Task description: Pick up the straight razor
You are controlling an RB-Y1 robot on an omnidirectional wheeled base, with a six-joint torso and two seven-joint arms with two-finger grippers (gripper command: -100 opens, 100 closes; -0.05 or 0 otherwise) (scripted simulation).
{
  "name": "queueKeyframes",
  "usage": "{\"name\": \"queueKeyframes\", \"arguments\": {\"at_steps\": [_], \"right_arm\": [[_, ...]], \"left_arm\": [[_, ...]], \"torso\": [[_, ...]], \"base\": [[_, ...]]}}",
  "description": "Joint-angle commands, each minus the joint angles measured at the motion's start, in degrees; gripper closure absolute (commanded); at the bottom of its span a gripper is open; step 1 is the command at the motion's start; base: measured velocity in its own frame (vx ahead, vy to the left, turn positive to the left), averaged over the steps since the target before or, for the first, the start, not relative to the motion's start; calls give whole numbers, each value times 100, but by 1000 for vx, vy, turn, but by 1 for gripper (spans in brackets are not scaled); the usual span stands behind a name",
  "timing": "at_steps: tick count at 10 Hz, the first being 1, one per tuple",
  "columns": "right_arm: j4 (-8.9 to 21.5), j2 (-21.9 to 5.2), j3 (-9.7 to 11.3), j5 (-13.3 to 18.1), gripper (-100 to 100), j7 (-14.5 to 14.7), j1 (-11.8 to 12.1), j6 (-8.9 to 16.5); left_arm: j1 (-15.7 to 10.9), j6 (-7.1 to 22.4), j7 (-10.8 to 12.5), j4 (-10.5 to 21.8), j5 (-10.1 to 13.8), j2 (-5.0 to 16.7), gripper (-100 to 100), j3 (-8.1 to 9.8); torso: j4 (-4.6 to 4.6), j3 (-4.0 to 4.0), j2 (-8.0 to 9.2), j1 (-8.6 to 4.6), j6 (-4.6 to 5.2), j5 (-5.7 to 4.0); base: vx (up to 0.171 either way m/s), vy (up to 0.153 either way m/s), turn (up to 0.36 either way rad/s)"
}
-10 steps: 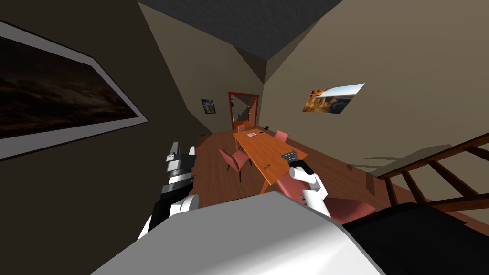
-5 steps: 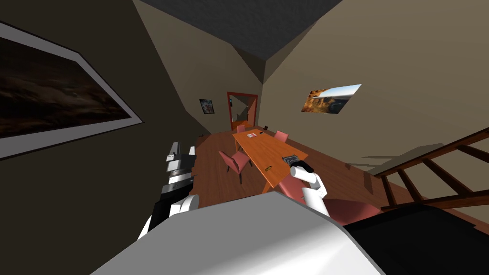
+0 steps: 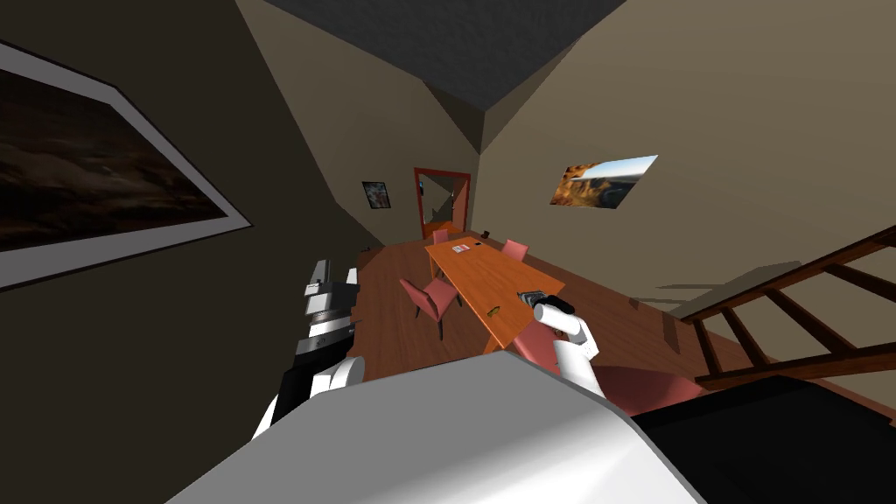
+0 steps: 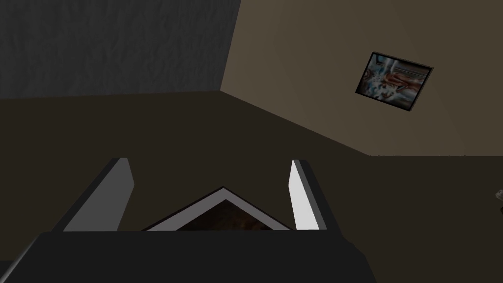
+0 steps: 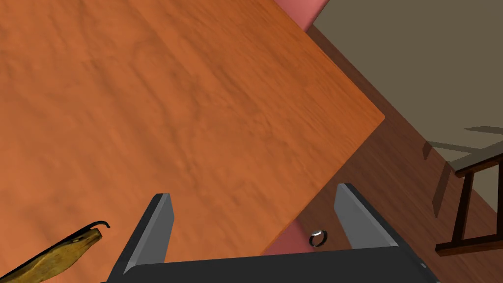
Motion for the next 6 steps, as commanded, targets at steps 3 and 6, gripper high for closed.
{"name": "queueKeyframes", "arguments": {"at_steps": [3,6], "right_arm": [[282,30,-197,62,-100,-355,-197,540],[486,45,-320,81,-100,-554,-317,975]], "left_arm": [[-1,0,0,0,0,0,0,0],[0,0,0,0,0,0,0,0]], "torso": [[2,5,10,0,-1,1],[0,0,0,-2,0,0]], "base": [[48,14,-28],[61,15,-38]]}}
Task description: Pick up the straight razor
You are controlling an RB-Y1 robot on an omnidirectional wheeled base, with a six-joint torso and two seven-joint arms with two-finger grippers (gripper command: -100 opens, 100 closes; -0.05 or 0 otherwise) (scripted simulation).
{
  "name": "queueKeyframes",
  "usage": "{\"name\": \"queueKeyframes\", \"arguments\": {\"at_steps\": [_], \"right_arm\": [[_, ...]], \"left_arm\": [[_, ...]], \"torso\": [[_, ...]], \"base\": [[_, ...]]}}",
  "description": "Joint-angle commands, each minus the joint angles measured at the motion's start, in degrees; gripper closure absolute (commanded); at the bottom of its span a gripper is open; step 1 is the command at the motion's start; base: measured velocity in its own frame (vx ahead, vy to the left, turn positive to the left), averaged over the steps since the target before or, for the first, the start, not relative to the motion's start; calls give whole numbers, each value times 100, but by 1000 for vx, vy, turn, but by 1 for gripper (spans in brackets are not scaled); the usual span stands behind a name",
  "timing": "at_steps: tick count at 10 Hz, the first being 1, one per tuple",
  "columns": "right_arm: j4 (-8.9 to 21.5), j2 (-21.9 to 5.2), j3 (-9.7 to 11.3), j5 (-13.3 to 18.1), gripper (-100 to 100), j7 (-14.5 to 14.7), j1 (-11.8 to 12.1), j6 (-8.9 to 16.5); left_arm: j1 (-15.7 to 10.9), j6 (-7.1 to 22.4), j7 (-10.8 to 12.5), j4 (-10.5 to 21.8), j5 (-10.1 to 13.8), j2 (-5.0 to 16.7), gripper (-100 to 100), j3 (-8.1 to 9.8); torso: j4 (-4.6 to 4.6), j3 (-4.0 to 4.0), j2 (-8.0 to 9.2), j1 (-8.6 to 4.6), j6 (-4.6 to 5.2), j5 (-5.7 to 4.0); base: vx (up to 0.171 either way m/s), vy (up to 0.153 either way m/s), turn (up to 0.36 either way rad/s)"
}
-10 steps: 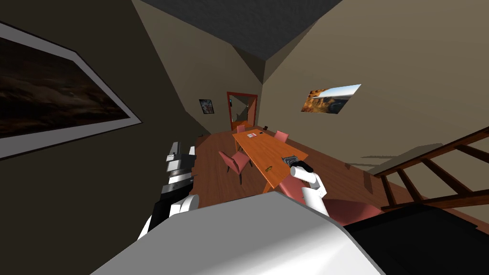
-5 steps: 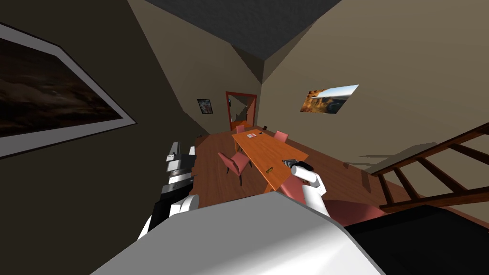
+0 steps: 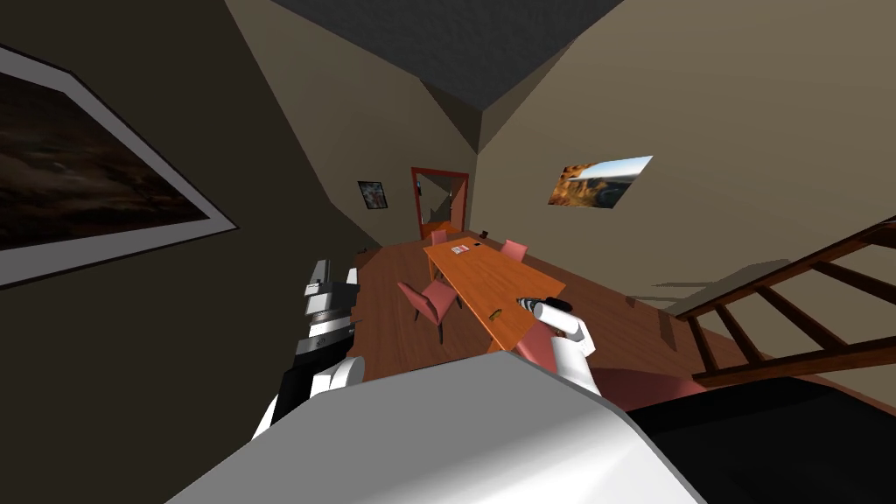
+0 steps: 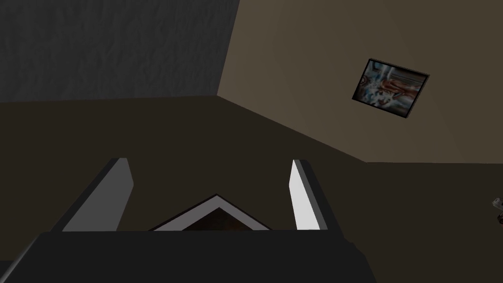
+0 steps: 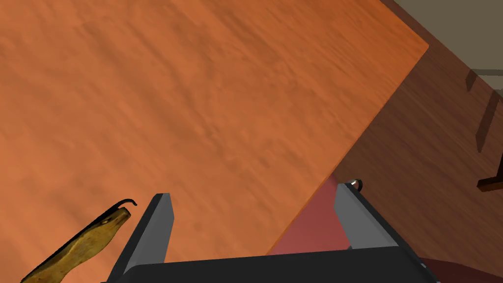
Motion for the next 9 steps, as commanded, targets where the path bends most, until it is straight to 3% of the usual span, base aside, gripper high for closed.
{"name": "queueKeyframes", "arguments": {"at_steps": [1,8,9], "right_arm": [[206,33,-136,24,-100,-223,-126,286],[747,212,-440,98,-100,-694,-438,1298],[903,309,-524,123,-100,-822,-527,1538]], "left_arm": [[0,0,0,0,0,0,0,0],[0,0,0,0,0,0,0,0],[0,0,0,0,0,0,0,0]], "torso": [[0,0,0,0,0,0],[1,2,3,-5,1,-1],[1,3,5,-6,0,-1]], "base": [[61,15,-59],[54,6,-32],[56,3,-35]]}}
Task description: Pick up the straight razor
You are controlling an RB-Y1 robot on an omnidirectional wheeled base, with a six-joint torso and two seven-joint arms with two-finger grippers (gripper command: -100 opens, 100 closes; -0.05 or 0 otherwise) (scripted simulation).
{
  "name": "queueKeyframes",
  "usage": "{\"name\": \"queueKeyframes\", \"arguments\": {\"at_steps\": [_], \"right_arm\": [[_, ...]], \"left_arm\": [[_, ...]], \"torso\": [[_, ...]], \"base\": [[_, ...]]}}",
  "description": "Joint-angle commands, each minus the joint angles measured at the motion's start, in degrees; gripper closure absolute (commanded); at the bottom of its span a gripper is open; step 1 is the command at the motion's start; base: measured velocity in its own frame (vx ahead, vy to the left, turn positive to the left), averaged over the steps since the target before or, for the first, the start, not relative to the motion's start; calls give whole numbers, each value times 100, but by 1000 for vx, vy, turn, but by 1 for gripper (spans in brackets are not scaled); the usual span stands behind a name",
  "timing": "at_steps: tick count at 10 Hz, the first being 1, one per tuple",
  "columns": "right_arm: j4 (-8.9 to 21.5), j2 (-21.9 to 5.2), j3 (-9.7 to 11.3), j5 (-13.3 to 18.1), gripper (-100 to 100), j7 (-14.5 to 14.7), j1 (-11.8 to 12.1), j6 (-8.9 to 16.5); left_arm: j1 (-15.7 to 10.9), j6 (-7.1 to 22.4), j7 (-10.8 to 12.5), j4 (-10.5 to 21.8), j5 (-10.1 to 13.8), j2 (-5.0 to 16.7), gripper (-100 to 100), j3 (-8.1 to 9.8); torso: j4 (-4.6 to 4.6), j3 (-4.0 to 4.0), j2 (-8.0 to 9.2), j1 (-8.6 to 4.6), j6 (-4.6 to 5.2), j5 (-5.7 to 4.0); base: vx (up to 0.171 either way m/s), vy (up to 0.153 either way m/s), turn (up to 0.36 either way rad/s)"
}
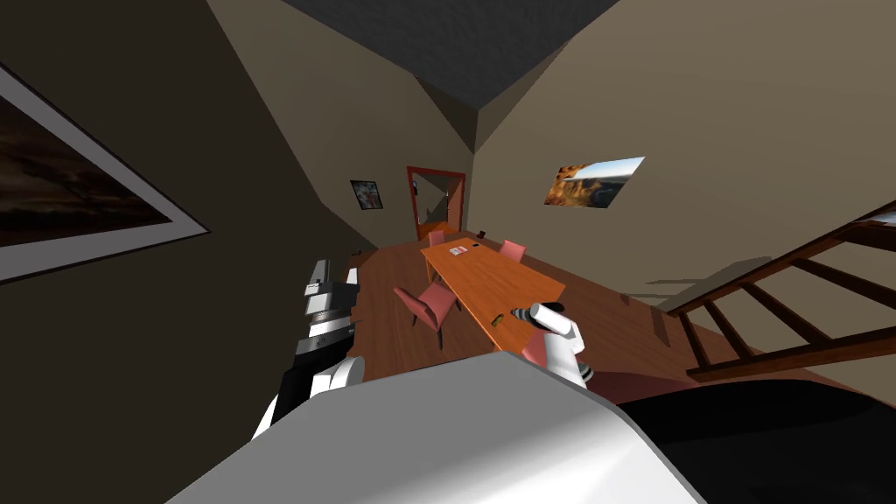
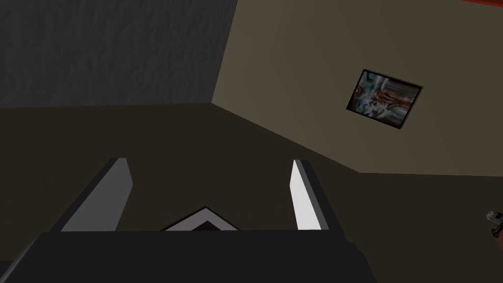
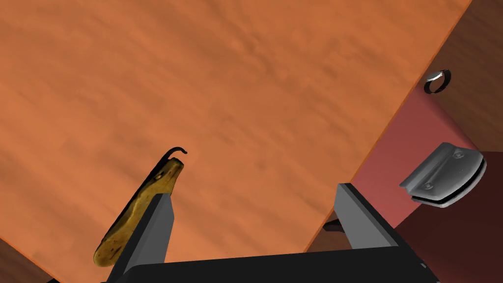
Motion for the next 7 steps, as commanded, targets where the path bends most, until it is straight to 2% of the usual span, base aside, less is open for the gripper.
{"name": "queueKeyframes", "arguments": {"at_steps": [1,2,3,4,7], "right_arm": [[196,192,-112,45,-100,-188,-106,286],[196,192,-112,45,-100,-188,-106,357],[320,327,-180,67,-100,-288,-178,549],[320,327,-180,67,-100,-288,-178,549],[576,819,-321,117,-100,-493,-329,954]], "left_arm": [[0,0,0,0,0,0,0,0],[0,0,0,0,0,0,0,0],[0,0,0,0,0,0,0,0],[0,0,0,0,0,0,0,0],[0,0,0,0,0,0,0,0]], "torso": [[0,0,0,0,0,0],[-1,-3,-5,3,0,0],[0,-1,-1,3,0,1],[0,1,3,0,0,0],[1,3,5,0,-1,0]], "base": [[70,10,-67],[57,8,-13],[45,-3,-19],[31,-1,-18],[44,-3,-34]]}}
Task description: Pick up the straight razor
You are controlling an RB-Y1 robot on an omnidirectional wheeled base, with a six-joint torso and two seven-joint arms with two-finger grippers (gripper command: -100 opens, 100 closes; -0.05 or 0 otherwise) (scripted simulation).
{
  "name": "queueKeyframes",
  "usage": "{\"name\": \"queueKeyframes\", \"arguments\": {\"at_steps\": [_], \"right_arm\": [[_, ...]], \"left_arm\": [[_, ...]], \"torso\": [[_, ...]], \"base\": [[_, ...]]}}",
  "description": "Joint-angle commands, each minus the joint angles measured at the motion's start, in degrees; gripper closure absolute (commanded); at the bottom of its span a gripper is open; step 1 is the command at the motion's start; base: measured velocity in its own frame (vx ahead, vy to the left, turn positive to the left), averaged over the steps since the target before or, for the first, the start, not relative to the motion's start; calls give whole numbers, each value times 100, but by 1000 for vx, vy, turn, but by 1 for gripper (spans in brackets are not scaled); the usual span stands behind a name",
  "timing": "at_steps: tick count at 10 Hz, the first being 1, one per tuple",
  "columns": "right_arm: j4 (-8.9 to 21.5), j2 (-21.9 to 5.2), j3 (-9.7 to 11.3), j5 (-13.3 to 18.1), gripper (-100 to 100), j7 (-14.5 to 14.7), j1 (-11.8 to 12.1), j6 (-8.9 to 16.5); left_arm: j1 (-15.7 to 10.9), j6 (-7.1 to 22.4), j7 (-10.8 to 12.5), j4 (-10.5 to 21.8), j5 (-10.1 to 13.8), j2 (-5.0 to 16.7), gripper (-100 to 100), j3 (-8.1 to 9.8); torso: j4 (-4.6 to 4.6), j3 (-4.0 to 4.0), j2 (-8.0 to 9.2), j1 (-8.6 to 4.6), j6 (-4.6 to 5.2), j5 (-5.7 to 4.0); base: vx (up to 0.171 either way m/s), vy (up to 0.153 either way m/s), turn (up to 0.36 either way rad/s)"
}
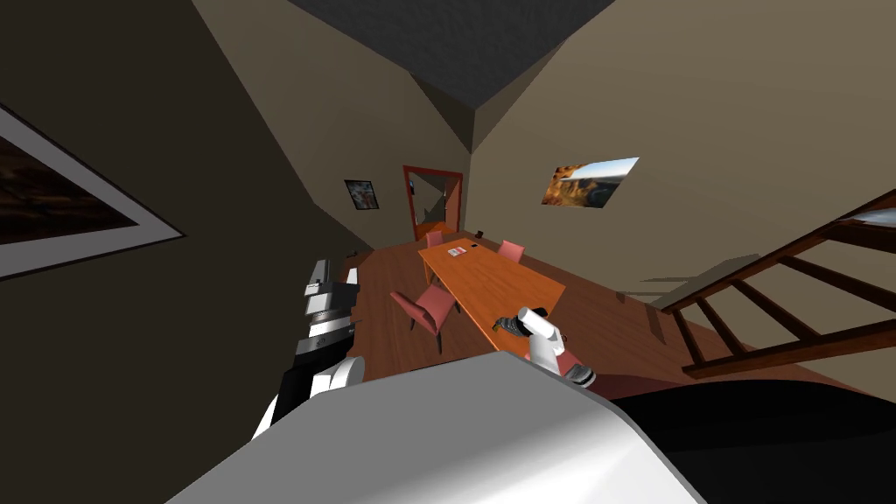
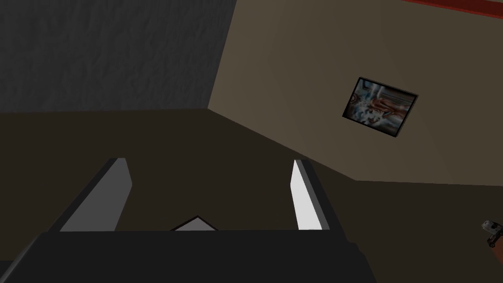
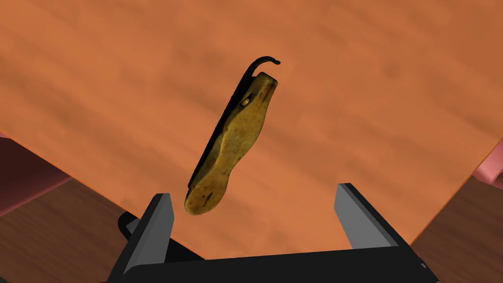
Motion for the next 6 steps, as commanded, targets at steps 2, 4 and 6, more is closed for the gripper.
{"name": "queueKeyframes", "arguments": {"at_steps": [2,4,6], "right_arm": [[79,383,-68,7,-100,-81,-40,191],[24,323,-58,3,0,-75,-22,203],[378,266,-89,89,-100,-210,-187,-51]], "left_arm": [[0,0,0,0,0,0,0,0],[0,0,0,0,0,0,0,0],[-1,0,0,0,0,0,0,0]], "torso": [[0,1,2,1,1,1],[3,7,13,-1,2,2],[6,15,27,-8,0,0]], "base": [[40,-1,-12],[6,1,1],[-41,-26,108]]}}
